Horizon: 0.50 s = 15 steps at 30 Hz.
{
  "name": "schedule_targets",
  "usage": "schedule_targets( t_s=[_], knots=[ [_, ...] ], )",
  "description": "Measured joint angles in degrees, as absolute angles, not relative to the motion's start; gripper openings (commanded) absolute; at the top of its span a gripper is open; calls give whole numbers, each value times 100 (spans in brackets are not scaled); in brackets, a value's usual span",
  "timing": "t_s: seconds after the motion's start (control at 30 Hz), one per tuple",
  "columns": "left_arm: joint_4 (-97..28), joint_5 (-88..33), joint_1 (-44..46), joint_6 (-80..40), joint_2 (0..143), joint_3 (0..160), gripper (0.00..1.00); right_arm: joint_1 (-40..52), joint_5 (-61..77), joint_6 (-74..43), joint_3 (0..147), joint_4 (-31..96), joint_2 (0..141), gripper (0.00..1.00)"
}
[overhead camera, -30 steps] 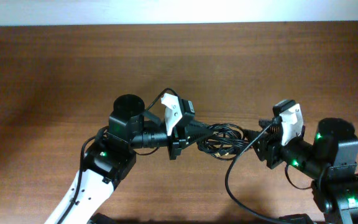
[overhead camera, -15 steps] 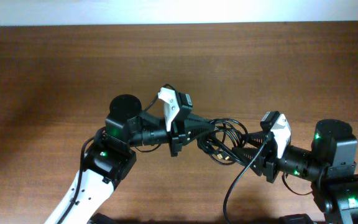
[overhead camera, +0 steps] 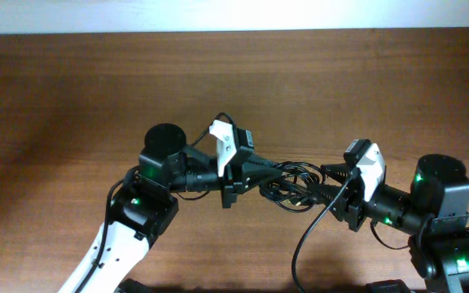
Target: Untangle cables
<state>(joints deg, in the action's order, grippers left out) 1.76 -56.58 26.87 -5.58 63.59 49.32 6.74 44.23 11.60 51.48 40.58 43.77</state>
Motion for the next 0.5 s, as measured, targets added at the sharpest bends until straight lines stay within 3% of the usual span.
schedule_targets(
  t_s=[0.3,0.5],
  knots=[
    [231,-5520,2687,-528,6359,4932,0,674,3166,1181,5317,4104,4370,45],
    [364,-5811,2687,-515,6359,4932,0,674,3470,1181,5317,4200,4370,45]
  ],
)
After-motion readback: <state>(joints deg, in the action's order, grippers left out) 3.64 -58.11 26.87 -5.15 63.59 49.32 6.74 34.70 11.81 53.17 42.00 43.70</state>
